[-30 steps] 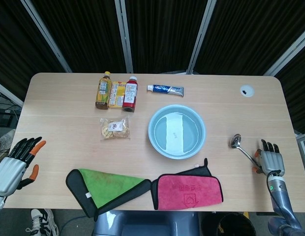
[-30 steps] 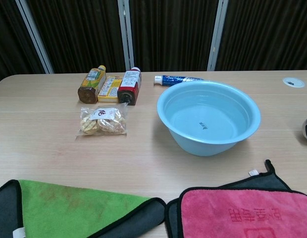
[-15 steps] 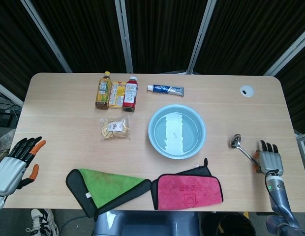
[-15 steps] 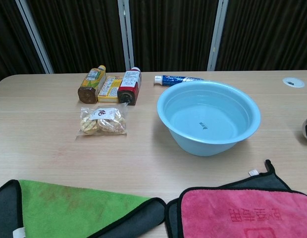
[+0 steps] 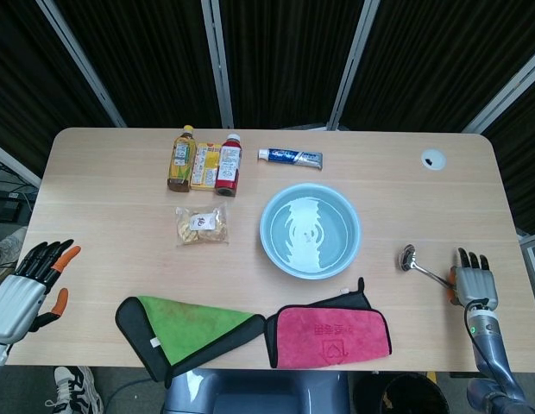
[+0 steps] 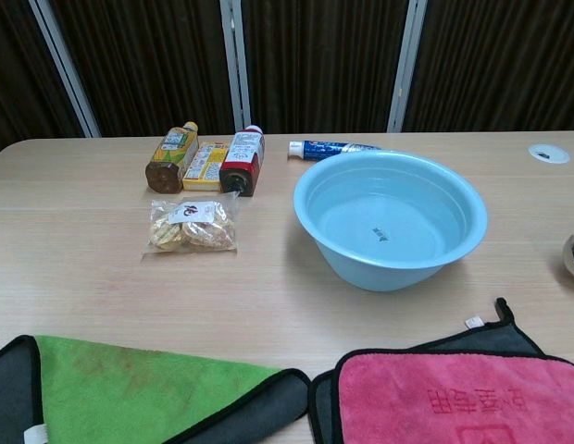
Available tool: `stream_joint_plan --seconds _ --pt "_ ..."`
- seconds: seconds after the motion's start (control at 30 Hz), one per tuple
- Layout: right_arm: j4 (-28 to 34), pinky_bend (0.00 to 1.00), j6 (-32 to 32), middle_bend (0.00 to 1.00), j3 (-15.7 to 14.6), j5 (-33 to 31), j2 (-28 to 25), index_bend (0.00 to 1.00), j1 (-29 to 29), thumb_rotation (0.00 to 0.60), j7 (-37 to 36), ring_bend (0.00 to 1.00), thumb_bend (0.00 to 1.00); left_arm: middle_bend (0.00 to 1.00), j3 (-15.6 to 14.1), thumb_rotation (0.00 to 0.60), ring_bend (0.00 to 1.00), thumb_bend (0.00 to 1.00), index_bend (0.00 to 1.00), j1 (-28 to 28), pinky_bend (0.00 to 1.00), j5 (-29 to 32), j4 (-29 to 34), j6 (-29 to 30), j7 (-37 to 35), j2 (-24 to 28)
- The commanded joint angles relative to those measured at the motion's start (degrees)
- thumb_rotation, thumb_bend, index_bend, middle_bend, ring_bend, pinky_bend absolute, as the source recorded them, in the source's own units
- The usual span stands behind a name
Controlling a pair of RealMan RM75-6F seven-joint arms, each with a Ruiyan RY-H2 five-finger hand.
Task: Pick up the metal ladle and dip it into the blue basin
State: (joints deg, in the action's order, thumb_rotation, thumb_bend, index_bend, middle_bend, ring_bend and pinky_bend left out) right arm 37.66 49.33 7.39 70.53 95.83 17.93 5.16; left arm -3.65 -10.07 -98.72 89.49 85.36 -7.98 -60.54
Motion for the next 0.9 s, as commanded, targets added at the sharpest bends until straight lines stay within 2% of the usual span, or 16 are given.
stream_joint_plan --seconds 0.03,0.47,0.9 --pt "0.2 0.0 0.06 0.0 -0.05 0.01 -0.21 0.55 -0.09 0.6 0.24 0.0 0.4 0.0 0.0 0.6 0.0 0.63 0.0 -0.02 0.0 -0.01 0.01 -0.03 0.02 0.0" --pt "1.82 0.0 0.93 0.0 0.12 0.36 -1.96 0.59 -0.49 0.6 -1.67 0.0 0.45 0.0 0.03 0.6 0.0 0.63 0.0 -0.14 0.0 -0.04 0.09 -0.25 0.36 -0.17" --pt "3.04 0.0 1.77 0.01 -0.32 2.21 -3.93 0.62 -1.11 0.6 -9.61 0.0 0.45 0.0 -0.04 0.6 0.0 0.63 0.0 -0.21 0.0 -0.31 0.11 -0.21 0.47 -0.31"
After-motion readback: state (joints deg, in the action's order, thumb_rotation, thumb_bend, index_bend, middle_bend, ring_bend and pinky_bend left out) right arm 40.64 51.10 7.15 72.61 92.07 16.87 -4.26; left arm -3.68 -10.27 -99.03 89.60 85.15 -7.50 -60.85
